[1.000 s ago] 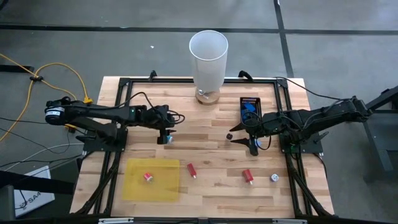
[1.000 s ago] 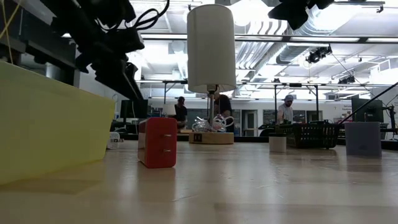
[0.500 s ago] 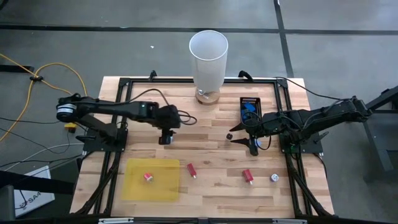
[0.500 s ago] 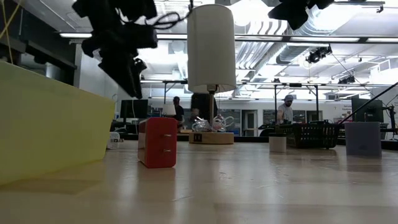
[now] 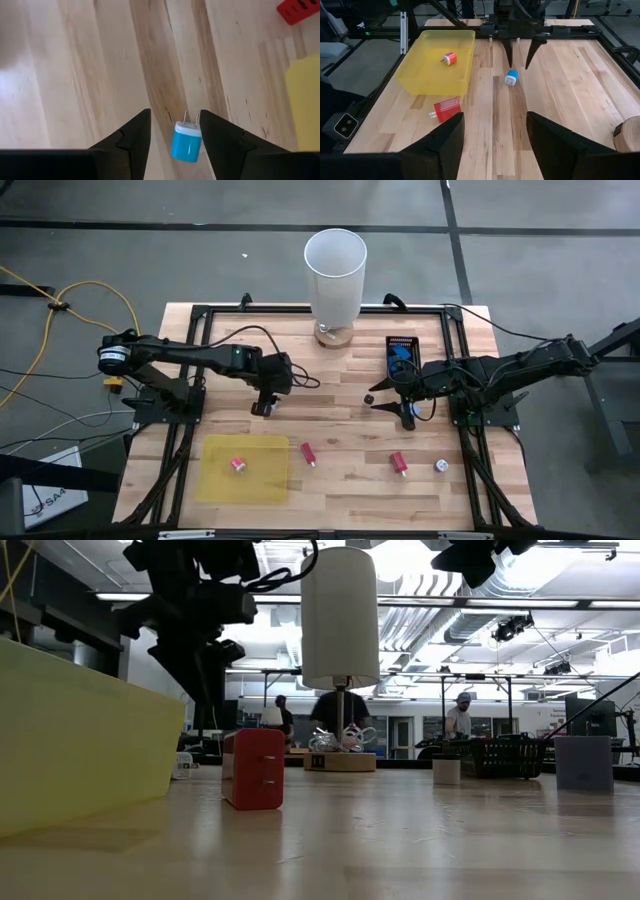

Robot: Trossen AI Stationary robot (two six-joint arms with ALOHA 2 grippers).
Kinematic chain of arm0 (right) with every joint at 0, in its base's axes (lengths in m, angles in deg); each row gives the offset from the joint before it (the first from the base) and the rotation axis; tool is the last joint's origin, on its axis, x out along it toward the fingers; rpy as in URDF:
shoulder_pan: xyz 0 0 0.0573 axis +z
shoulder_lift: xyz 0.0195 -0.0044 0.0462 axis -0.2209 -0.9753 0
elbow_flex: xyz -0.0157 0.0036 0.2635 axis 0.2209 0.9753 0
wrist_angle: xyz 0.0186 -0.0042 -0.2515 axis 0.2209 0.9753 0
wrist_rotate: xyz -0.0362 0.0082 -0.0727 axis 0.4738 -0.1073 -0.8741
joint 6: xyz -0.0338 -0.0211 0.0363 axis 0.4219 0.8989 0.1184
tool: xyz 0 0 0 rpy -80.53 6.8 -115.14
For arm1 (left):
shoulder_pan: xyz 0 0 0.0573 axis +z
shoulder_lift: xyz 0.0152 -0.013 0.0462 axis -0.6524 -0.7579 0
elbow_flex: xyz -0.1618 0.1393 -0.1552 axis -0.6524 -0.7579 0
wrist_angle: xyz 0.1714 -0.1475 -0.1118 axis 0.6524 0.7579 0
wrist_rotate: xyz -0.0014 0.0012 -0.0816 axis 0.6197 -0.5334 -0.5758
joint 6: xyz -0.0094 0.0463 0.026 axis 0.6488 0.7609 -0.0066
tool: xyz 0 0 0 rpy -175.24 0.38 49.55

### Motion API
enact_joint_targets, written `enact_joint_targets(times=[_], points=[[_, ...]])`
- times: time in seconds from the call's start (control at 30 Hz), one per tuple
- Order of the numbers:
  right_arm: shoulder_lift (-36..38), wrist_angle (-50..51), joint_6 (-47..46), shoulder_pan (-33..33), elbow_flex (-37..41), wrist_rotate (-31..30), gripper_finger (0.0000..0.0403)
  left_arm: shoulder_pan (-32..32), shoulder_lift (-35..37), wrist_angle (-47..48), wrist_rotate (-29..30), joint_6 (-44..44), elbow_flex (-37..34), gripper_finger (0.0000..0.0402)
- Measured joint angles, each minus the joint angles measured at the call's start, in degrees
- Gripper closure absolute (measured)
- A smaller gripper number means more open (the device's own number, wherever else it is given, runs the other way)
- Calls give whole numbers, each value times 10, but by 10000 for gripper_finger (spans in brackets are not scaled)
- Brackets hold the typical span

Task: Pick & Place Office items
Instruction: Put the blue charger adapter into the yellow bin

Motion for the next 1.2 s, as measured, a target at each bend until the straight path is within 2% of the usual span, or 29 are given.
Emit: enact_joint_targets(times=[0.4,0.7,0.93,1.2], points=[[0,0,0,0,0,0,201,-11,0,2,26,-17,-4,240],[0,0,0,0,0,0,201,-28,0,-14,32,-57,-50,240],[0,0,0,0,0,0,201,-28,0,-42,26,-37,-87,240],[0,0,0,0,0,0,201,-28,0,-42,19,-5,-91,240]])
